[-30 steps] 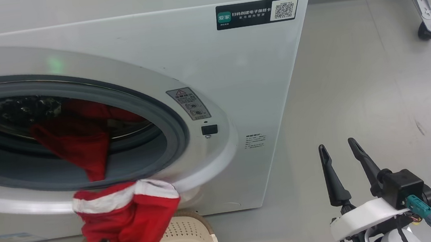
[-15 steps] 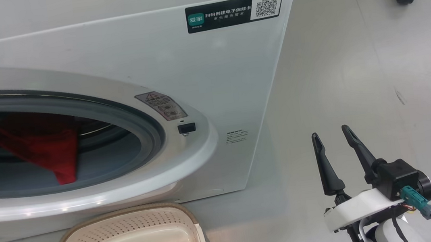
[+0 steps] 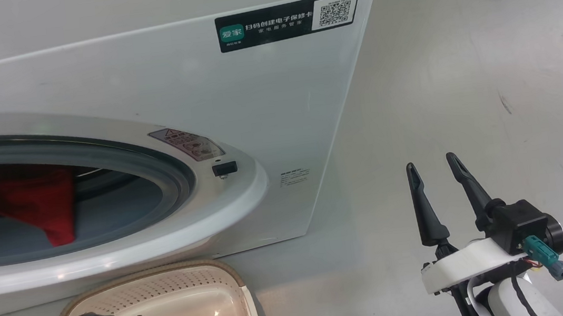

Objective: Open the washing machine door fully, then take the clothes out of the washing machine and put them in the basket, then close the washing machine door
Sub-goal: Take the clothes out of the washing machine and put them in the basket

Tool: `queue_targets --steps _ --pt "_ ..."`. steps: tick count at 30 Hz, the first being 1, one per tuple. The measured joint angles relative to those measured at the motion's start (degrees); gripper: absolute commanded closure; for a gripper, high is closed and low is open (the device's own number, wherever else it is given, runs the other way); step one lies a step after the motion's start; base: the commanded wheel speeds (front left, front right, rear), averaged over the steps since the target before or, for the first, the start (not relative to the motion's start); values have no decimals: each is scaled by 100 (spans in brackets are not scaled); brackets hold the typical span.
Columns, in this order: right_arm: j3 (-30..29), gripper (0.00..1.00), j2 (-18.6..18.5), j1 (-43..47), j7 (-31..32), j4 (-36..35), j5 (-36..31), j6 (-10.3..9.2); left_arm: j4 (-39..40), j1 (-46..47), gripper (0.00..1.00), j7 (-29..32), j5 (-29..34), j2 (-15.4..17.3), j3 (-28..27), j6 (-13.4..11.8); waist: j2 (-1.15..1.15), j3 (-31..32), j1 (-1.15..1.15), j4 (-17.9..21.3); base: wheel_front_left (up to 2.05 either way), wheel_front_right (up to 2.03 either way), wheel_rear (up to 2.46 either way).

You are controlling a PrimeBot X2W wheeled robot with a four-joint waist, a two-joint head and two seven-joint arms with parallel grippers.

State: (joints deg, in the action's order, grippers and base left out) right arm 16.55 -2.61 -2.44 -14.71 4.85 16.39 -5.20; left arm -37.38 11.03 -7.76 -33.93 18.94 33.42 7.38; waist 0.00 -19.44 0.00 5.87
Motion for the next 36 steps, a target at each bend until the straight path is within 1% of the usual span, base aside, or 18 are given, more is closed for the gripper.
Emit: queue_targets --steps 12,13,14,21,23,31,36 --pt "15 0 0 -15 0 -13 0 -53 -535 392 100 -99 -279 -86 240 0 0 -49 0 -13 0 0 0" --pt "18 0 0 -26 -1 -12 0 -56 -568 421 75 -126 -309 -94 267 0 0 -49 0 -20 0 0 0" --pt "22 0 0 -41 0 -12 0 -57 -595 448 1 -149 -331 -103 293 0 0 -48 0 -28 0 0 0" --pt "19 0 0 -67 0 11 0 -60 -855 605 0 -299 -389 -135 476 0 0 7 0 -89 0 0 0" --pt "13 0 -1 -67 0 15 0 -98 -882 606 0 -366 -421 -153 499 0 0 44 0 -111 0 0 0" --pt "-74 0 -1 -65 0 47 16 -100 -881 682 0 -547 -591 -163 558 0 0 186 0 -214 0 0 0" --pt "-132 0 0 -55 0 74 30 -101 -789 697 0 -621 -614 -85 569 0 0 325 0 -313 0 0 0"
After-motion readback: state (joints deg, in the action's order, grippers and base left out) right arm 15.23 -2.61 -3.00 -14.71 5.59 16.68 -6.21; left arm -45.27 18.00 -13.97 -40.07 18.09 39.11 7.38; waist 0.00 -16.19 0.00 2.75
